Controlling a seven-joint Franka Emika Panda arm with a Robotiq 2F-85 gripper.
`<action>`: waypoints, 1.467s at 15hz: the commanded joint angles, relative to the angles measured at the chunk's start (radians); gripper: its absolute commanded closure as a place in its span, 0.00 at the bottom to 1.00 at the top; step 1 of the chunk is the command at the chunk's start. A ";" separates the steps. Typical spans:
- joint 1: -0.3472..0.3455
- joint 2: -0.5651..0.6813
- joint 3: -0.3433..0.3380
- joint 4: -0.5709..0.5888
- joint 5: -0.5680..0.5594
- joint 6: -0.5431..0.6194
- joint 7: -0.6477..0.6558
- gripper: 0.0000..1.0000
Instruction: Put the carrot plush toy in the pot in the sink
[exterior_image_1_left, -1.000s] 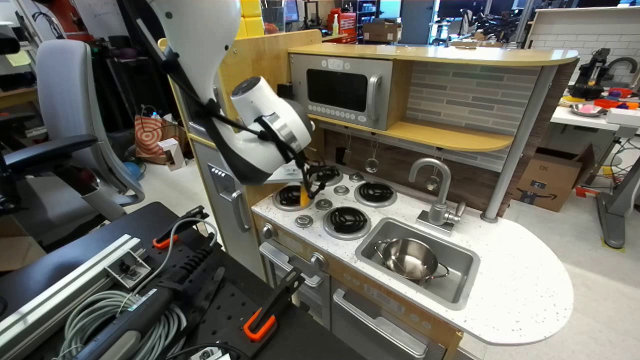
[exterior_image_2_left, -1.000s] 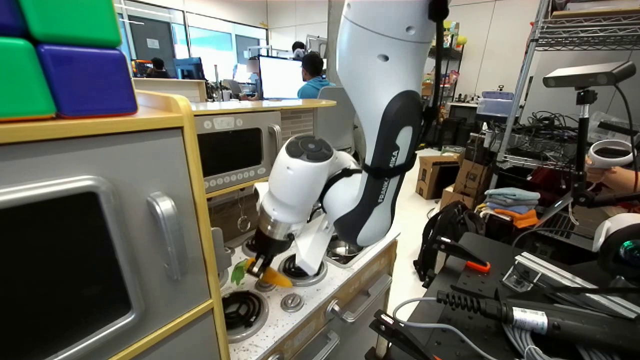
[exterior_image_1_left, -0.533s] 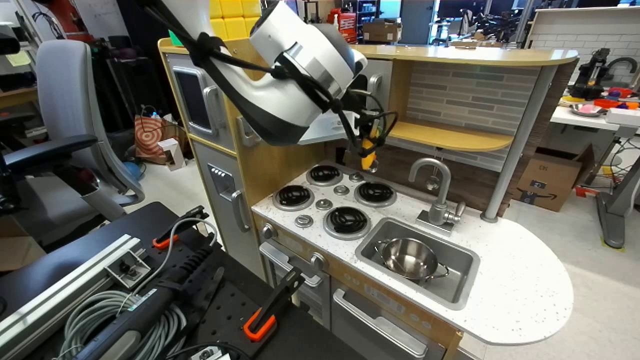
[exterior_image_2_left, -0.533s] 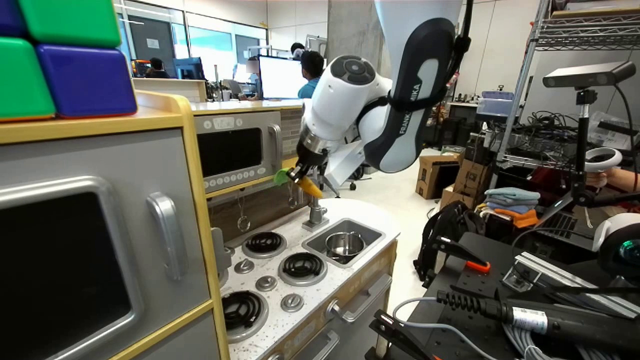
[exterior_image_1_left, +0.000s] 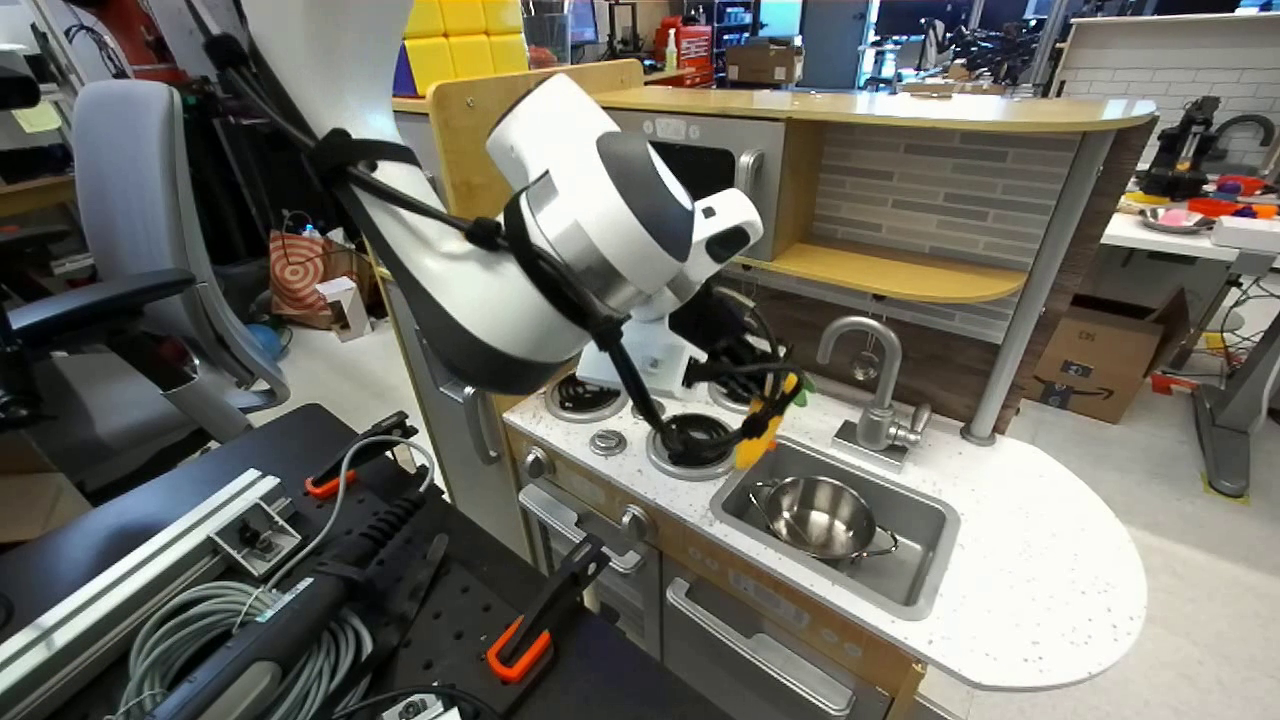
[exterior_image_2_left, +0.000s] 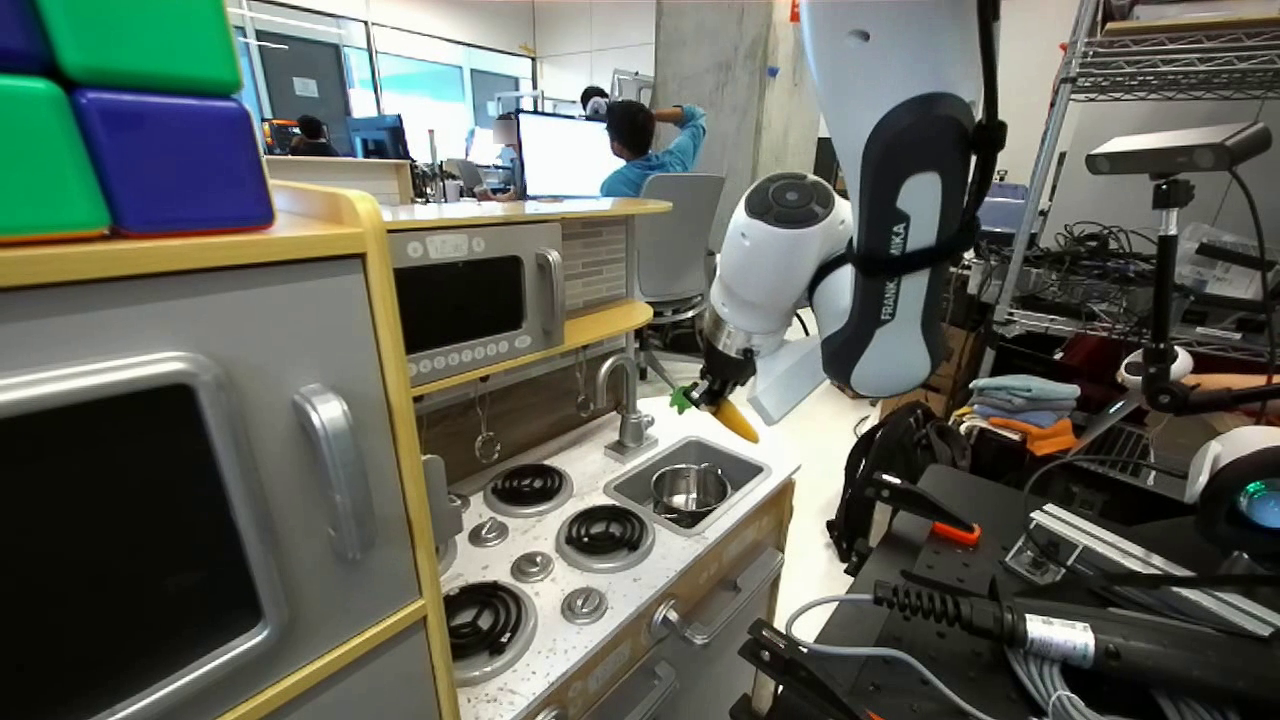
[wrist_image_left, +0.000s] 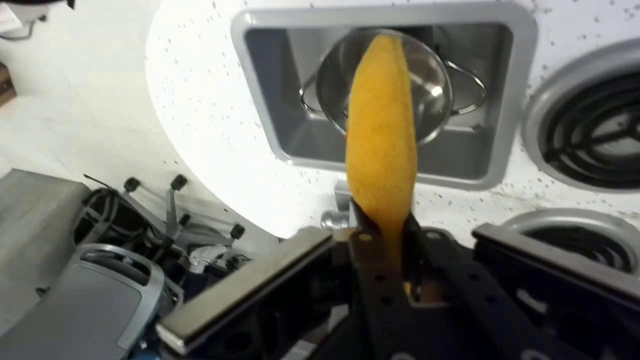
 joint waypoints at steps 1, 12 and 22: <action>0.018 0.118 0.006 -0.049 0.228 0.002 -0.045 0.97; -0.013 0.320 0.111 0.065 0.967 -0.065 -0.145 0.89; -0.006 0.374 0.110 0.156 1.088 -0.121 -0.090 0.55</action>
